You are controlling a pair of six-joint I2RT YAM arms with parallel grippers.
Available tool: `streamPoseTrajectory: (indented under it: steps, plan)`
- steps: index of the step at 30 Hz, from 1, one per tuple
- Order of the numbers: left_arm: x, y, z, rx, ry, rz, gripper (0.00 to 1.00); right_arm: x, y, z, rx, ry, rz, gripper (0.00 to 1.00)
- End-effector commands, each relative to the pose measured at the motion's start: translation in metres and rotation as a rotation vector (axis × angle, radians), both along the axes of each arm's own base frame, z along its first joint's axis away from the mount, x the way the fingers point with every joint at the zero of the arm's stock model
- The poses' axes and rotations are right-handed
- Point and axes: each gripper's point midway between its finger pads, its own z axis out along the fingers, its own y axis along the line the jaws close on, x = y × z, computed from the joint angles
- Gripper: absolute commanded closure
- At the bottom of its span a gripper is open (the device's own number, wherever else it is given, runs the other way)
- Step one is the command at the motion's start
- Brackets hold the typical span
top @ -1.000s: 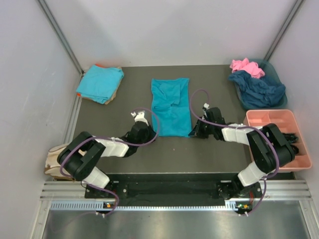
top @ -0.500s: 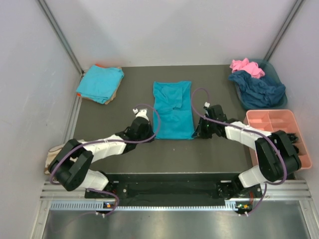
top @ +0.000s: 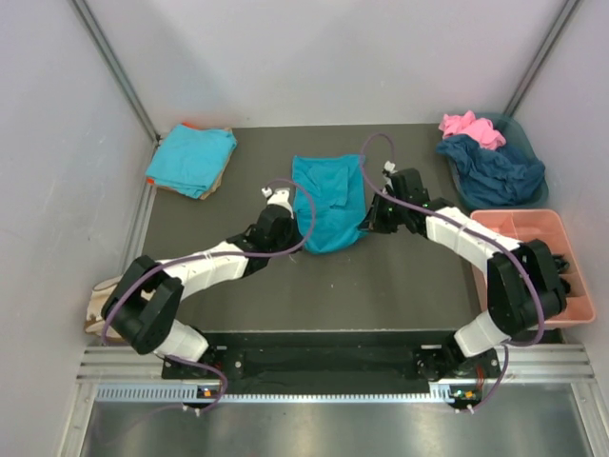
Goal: Fold and stack the t-shirts
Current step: Fold the tshirt
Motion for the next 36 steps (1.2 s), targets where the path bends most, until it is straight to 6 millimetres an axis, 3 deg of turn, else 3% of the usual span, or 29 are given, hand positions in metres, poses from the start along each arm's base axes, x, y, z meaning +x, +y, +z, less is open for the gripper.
streamPoseTrajectory:
  steps: [1,8,10,12,15,23,24,27,31,32,36]
  plan:
    - [0.04,-0.002,0.029,-0.009,-0.111,0.038,1.0,0.031,0.004,0.018,-0.013,-0.066,-0.003,1.0]
    - [0.106,0.021,0.039,-0.064,-0.169,0.117,1.0,0.083,0.0,0.037,0.014,-0.109,-0.038,1.0]
    - [0.124,0.021,0.045,-0.07,-0.186,0.118,1.0,0.094,-0.003,0.032,0.005,-0.094,-0.044,1.0]
    - [0.141,0.021,0.052,-0.077,-0.213,0.124,1.0,0.11,-0.007,0.045,0.014,-0.126,-0.059,1.0]
    - [0.161,0.019,0.061,-0.095,-0.243,0.123,1.0,0.128,-0.009,0.047,0.018,-0.128,-0.069,1.0]
    - [0.204,0.001,0.085,-0.14,-0.313,0.103,1.0,0.165,-0.009,0.049,0.035,-0.145,-0.082,1.0]
    - [0.206,-0.005,0.079,-0.145,-0.303,0.077,1.0,0.168,-0.008,0.041,0.032,-0.129,-0.08,1.0]
    - [0.218,-0.01,0.081,-0.148,-0.313,0.072,1.0,0.18,-0.004,0.042,0.042,-0.139,-0.075,1.0]
    - [0.232,-0.011,0.082,-0.136,-0.323,0.069,1.0,0.196,-0.004,0.028,0.042,-0.123,-0.083,1.0]
    - [0.239,-0.01,0.09,-0.141,-0.341,0.075,1.0,0.2,-0.004,0.032,0.05,-0.133,-0.085,1.0]
    - [0.254,-0.006,0.082,-0.133,-0.333,0.083,1.0,0.212,-0.008,0.029,0.061,-0.132,-0.101,1.0]
